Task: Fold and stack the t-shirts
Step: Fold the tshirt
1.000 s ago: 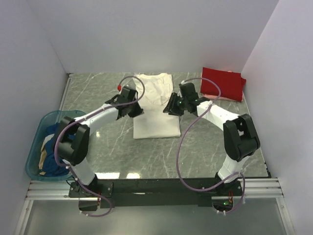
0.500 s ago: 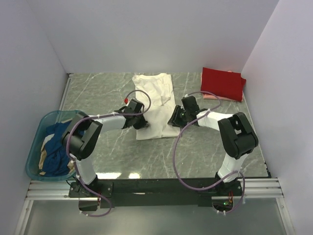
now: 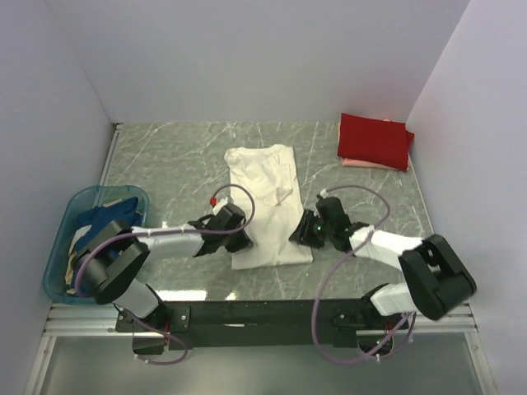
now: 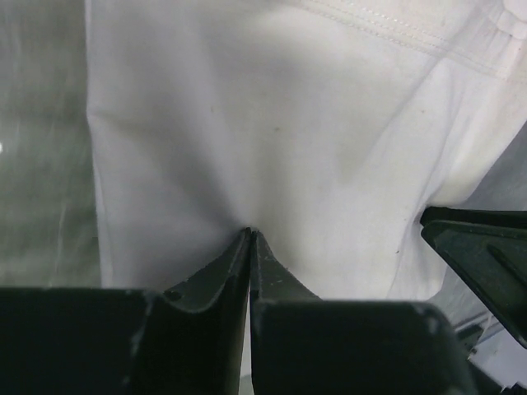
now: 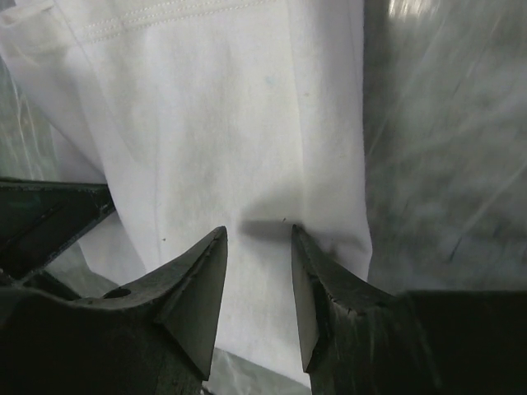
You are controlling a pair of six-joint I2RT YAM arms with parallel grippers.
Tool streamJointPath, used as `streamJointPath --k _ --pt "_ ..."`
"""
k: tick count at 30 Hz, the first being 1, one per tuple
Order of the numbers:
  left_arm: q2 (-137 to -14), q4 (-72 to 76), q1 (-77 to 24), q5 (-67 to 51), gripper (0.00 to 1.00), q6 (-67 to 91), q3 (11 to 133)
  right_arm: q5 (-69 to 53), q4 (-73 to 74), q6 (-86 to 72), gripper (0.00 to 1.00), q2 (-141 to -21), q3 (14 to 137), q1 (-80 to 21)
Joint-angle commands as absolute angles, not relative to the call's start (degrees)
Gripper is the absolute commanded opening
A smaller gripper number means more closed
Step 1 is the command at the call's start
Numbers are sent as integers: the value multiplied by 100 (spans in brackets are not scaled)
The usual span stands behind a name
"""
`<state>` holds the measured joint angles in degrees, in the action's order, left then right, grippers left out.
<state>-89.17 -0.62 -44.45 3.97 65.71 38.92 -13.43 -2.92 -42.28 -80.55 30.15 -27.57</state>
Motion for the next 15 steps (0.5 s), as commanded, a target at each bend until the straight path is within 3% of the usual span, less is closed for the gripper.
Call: streamJointPath --k 1,9,15 --pt "-8623 -1230 -4920 553 11 6881 3341 -1152 649 -4490 45 -7421 2400 -3172" --pt "-7261 -1810 -5782 721 13 7768 2505 -985 1265 -5281 45 -5453 1311 -4025" --pt "-6575 -2065 -5880 782 20 7787 2443 -686 2082 -5178 46 -4536 1580 -4043"
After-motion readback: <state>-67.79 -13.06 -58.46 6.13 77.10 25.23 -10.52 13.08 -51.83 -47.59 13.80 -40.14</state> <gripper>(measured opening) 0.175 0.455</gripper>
